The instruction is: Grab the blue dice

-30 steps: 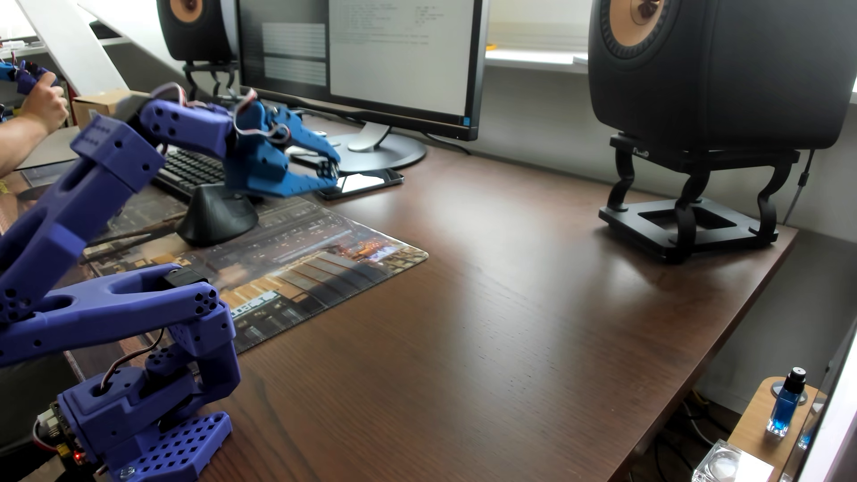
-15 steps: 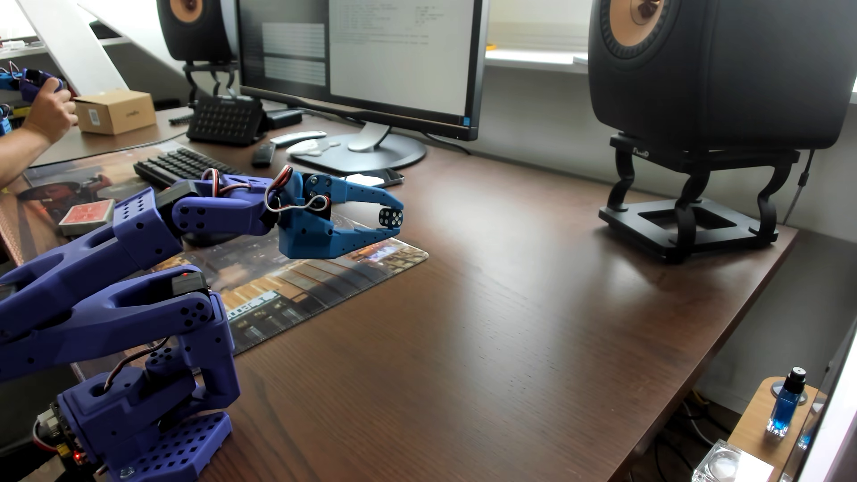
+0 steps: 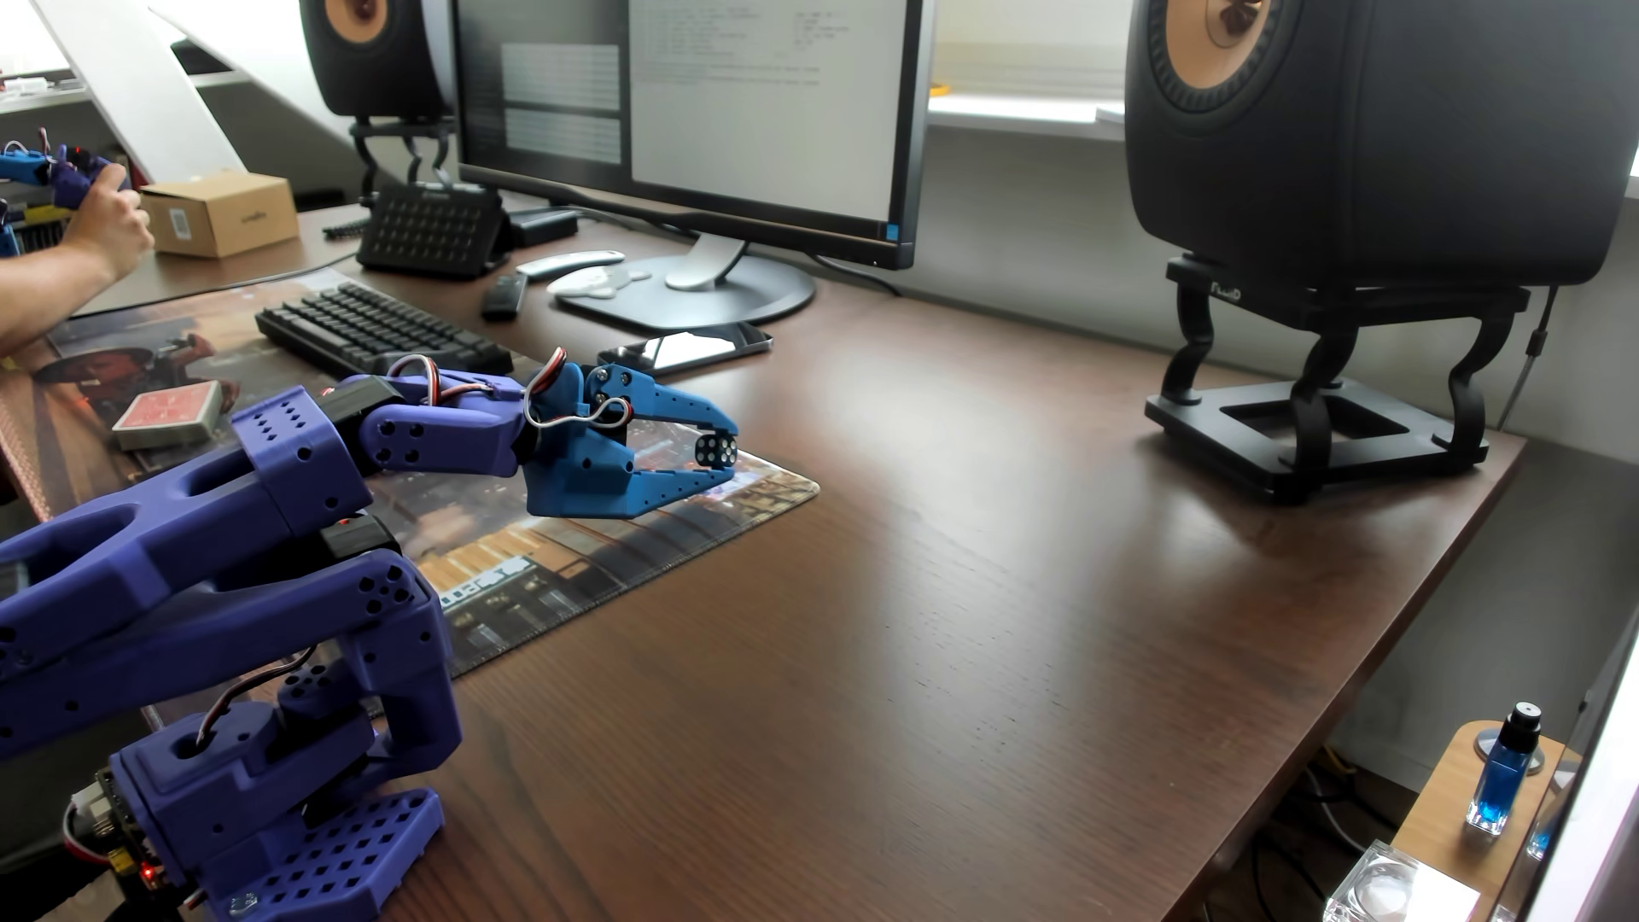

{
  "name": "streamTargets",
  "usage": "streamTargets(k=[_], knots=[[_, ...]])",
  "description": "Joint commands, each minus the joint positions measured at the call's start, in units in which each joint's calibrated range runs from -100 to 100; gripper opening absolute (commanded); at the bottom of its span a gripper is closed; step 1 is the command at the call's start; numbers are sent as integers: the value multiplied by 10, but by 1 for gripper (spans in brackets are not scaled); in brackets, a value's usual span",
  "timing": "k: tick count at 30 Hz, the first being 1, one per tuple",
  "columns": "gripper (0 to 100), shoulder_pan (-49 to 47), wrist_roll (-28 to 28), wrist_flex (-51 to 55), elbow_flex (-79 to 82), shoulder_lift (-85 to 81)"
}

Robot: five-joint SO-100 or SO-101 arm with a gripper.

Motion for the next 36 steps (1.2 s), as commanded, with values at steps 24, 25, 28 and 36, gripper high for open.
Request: streamTargets(k=[24,25,28,36], knots=[[23,13,6,-16,-7,-10],[23,13,6,-16,-7,-10],[23,13,6,-17,-7,-10],[23,13,6,-13,-7,-10]])
